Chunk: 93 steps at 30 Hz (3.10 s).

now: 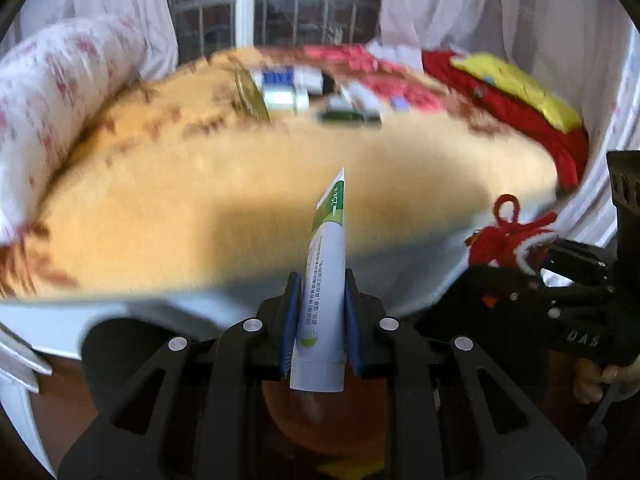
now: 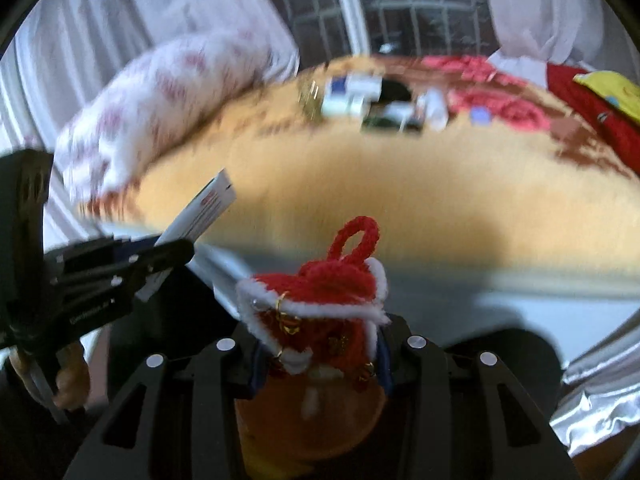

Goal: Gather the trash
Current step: 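Drop the tube and red ornament into the orange bin from both grippers, then grasp the dark green spray bottle with the left gripper while the right grasps the dropper bottle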

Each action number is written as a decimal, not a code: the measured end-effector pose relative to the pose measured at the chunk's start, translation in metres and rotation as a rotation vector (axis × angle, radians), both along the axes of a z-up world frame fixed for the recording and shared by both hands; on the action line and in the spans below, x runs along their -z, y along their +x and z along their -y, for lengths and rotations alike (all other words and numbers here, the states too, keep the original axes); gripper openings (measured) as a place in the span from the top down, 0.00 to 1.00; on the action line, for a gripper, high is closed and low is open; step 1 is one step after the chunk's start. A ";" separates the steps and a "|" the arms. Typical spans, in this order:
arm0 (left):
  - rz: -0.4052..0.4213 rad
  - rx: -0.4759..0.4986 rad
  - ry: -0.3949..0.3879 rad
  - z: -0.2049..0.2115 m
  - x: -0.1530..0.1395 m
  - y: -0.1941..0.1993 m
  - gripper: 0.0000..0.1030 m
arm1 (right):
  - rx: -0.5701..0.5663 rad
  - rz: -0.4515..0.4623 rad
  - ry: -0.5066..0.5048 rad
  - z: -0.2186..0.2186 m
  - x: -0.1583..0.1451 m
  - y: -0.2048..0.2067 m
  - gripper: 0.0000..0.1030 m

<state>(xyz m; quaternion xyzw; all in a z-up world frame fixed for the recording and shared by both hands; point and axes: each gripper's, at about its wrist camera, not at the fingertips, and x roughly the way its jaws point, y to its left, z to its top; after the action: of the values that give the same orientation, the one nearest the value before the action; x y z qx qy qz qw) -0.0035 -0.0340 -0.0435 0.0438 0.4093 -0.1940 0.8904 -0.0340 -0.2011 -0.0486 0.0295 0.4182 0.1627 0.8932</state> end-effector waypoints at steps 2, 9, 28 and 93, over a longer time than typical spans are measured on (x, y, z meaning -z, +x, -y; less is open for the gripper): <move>-0.078 0.001 0.025 0.000 0.025 0.000 0.80 | -0.008 -0.054 -0.018 -0.004 0.021 -0.003 0.60; -0.322 -0.012 0.056 0.000 0.091 0.024 0.80 | 0.003 -0.225 -0.012 -0.009 0.073 0.013 0.59; -0.153 -0.011 0.062 -0.011 0.054 0.016 0.42 | -0.014 -0.169 0.015 0.018 0.026 0.015 0.46; -0.299 -0.434 -0.003 0.124 0.013 0.292 0.65 | 0.266 -0.143 0.246 0.179 -0.003 0.215 0.78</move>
<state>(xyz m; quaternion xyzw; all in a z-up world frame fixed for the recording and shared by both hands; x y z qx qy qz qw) 0.2888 -0.1578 -0.0560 -0.0756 0.5359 -0.0032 0.8409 0.1805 -0.3799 -0.0456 0.2048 0.4501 0.0906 0.8644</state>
